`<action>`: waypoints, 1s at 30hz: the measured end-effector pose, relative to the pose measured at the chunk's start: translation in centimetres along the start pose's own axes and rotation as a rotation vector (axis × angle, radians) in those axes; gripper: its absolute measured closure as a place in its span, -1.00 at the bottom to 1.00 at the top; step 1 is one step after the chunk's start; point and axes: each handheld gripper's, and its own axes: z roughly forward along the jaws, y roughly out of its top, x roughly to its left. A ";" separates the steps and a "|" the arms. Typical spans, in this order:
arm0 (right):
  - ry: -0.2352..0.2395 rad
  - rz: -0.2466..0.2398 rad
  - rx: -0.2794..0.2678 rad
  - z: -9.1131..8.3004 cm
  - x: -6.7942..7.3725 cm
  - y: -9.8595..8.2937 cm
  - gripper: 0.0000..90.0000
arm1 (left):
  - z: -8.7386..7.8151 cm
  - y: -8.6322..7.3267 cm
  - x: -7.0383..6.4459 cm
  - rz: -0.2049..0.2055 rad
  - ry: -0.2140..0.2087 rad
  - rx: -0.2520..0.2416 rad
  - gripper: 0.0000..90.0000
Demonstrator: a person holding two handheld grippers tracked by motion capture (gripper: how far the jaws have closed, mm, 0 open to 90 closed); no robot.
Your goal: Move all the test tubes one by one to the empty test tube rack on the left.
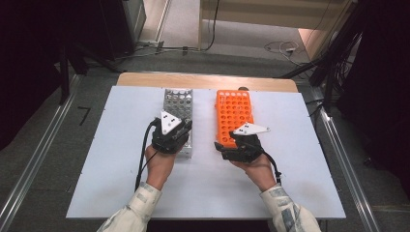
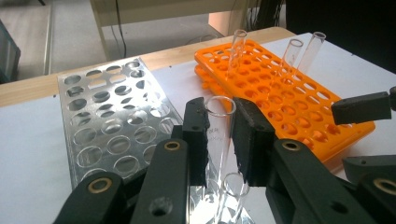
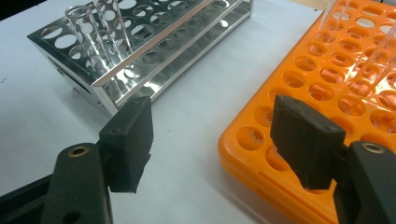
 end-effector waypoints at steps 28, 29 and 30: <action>-0.010 0.011 -0.010 0.0 -0.3 -0.1 -0.36 | -0.2 -0.5 0.3 -0.065 -0.070 0.001 0.27; -0.015 0.014 -0.013 -0.1 -0.5 0.0 -0.36 | -0.3 -0.4 0.4 -0.083 -0.089 -0.003 0.16; -0.021 0.020 -0.016 -0.1 -0.6 0.0 -0.36 | -0.4 -0.4 0.3 -0.093 -0.101 -0.003 0.03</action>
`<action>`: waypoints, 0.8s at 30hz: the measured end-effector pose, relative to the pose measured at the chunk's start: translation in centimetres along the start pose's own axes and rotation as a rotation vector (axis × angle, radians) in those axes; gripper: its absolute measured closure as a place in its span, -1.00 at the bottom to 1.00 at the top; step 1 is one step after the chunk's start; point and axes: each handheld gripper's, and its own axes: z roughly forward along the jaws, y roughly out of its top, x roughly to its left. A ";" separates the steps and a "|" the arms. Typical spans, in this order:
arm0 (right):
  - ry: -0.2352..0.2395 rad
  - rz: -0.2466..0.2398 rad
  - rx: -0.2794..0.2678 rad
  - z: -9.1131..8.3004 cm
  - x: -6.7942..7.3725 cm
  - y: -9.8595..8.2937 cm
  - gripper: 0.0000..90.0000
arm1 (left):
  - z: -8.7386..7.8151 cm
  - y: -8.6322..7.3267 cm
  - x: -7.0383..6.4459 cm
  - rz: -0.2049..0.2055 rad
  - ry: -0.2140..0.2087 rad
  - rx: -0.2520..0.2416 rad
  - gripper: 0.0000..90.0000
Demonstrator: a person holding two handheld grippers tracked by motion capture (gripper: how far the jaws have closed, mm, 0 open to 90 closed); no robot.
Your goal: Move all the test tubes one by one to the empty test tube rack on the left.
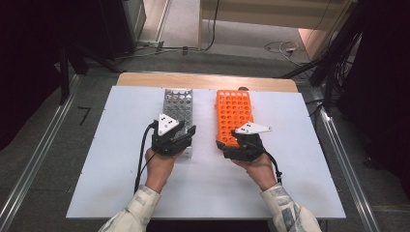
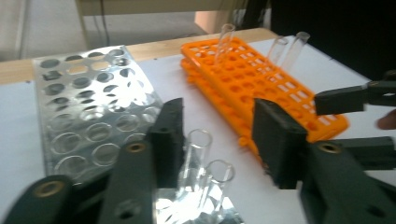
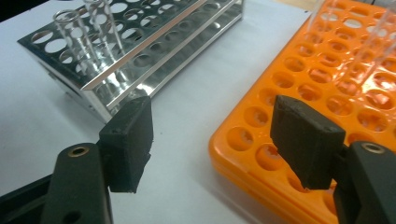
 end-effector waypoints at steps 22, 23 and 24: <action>-0.291 0.183 -0.040 0.6 -7.2 -0.1 -0.26 | -1.6 0.0 1.1 -0.028 0.009 0.000 -0.60; -0.298 0.184 -0.032 0.8 -7.4 -0.1 -0.23 | -1.5 0.0 1.1 -0.030 0.008 0.004 -0.61; -0.299 0.187 -0.033 1.0 -7.6 0.0 -0.21 | -1.5 0.0 1.1 -0.028 0.008 0.008 -0.62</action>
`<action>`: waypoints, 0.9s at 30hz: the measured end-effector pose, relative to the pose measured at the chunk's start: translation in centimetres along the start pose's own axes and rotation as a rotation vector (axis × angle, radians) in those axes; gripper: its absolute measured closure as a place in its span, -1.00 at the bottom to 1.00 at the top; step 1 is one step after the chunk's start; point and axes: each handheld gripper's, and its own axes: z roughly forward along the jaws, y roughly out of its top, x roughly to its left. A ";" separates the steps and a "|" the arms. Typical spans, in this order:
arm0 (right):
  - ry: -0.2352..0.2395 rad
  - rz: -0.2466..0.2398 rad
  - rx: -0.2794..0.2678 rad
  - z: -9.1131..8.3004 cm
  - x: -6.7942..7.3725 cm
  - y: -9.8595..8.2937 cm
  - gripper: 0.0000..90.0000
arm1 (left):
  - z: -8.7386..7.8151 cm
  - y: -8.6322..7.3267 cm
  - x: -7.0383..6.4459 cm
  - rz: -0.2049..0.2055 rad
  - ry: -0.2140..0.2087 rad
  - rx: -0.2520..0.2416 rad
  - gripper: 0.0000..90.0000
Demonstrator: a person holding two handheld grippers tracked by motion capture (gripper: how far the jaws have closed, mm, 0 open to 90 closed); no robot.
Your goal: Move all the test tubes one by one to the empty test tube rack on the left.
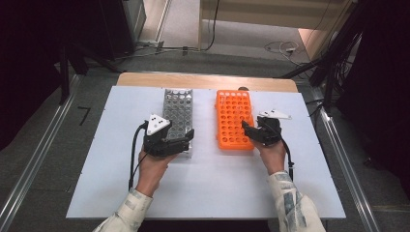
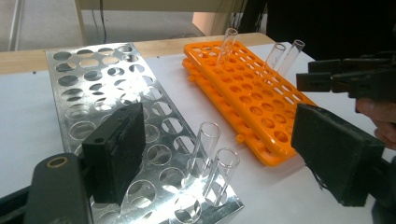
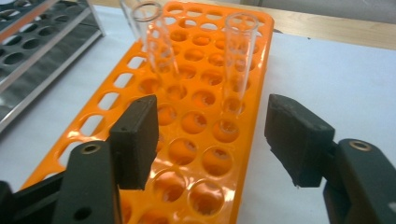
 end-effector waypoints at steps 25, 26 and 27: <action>-0.016 0.008 0.001 2.9 -1.2 0.4 0.45 | 0.3 -0.2 0.1 -0.008 0.011 0.007 -0.79; -0.018 0.009 0.004 3.0 -1.2 0.5 0.47 | 0.3 -0.2 0.1 -0.008 0.011 0.007 -0.80; -0.018 0.009 0.002 3.0 -1.3 0.5 0.47 | 0.3 -0.2 0.1 -0.008 0.010 0.007 -0.80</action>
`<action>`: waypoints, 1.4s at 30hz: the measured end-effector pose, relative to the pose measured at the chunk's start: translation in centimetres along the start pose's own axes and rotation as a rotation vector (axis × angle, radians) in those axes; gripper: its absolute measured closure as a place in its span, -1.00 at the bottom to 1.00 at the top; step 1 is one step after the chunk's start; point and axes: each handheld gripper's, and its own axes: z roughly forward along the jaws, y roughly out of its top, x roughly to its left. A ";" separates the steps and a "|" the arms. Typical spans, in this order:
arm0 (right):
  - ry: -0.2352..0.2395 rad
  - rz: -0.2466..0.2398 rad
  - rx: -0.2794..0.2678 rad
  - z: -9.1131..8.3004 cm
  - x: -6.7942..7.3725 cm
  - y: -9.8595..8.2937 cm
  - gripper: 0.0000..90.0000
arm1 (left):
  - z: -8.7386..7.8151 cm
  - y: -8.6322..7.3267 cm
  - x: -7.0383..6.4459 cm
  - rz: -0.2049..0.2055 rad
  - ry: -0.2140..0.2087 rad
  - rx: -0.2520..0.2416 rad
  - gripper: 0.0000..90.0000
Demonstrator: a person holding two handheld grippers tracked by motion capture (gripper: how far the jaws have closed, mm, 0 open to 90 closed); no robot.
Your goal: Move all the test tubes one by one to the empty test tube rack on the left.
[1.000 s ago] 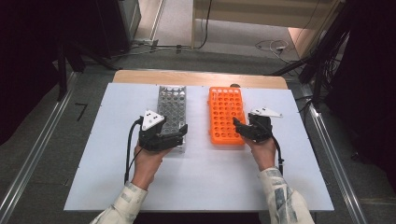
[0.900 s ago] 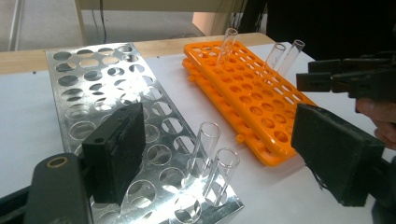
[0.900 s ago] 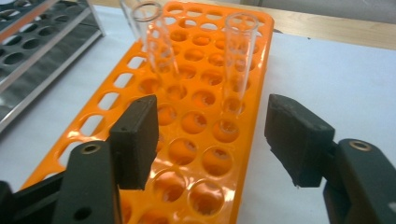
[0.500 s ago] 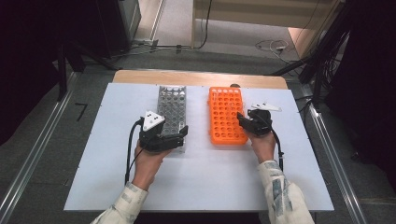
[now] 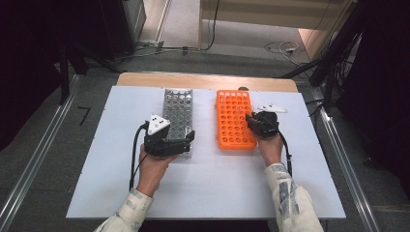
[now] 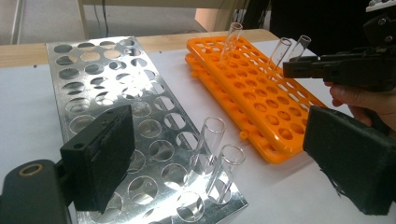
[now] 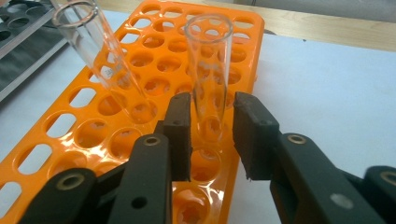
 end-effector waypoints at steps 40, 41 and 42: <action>0.023 -0.032 -0.095 -5.9 -0.1 1.8 0.63 | -0.1 0.0 0.0 -0.009 0.041 -0.001 -0.83; 0.029 -0.036 -0.096 -6.1 0.0 1.7 0.63 | -0.1 0.0 0.0 -0.011 0.040 -0.003 -0.83; 0.033 -0.040 -0.094 -6.4 0.2 1.7 0.63 | -0.1 0.0 0.0 -0.013 0.041 -0.004 -0.83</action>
